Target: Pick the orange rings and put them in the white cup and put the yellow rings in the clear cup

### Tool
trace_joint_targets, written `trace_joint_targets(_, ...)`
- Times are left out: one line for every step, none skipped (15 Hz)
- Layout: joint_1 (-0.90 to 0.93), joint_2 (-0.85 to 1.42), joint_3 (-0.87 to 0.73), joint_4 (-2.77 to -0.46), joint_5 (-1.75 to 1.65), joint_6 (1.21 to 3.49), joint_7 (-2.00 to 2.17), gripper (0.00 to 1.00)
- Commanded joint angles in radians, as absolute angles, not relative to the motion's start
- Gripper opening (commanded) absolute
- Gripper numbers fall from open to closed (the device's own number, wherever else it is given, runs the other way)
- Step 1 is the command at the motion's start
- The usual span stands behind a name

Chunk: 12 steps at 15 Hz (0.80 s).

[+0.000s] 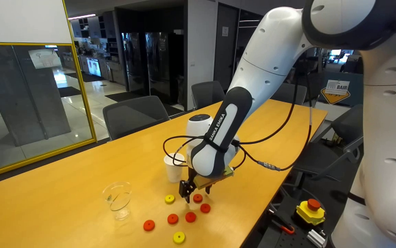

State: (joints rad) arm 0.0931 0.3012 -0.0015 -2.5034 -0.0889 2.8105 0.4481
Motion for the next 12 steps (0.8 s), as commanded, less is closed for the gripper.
trace_joint_targets(0.122,0.343,-0.023,-2.476,-0.042,2.84,0.44,1.0)
trace_joint_targets(0.123,0.347,-0.025,-2.475,-0.034,2.842,0.439,1.0)
trace_joint_targets(0.127,0.347,-0.029,-2.476,-0.028,2.842,0.441,1.0)
trace_joint_targets(0.133,0.342,-0.036,-2.479,-0.029,2.842,0.447,1.0)
trace_joint_targets(0.138,0.336,-0.042,-2.483,-0.031,2.843,0.451,1.0)
trace_joint_targets(0.141,0.329,-0.046,-2.487,-0.032,2.846,0.452,1.0)
trace_joint_targets(0.146,0.327,-0.051,-2.489,-0.034,2.849,0.453,1.0)
trace_joint_targets(0.152,0.327,-0.056,-2.49,-0.037,2.852,0.456,1.0)
trace_joint_targets(0.156,0.328,-0.06,-2.489,-0.037,2.853,0.456,1.0)
trace_joint_targets(0.159,0.33,-0.063,-2.489,-0.038,2.854,0.457,1.0)
trace_joint_targets(0.16,0.33,-0.064,-2.488,-0.035,2.854,0.455,1.0)
trace_joint_targets(0.163,0.326,-0.066,-2.489,-0.036,2.852,0.456,1.0)
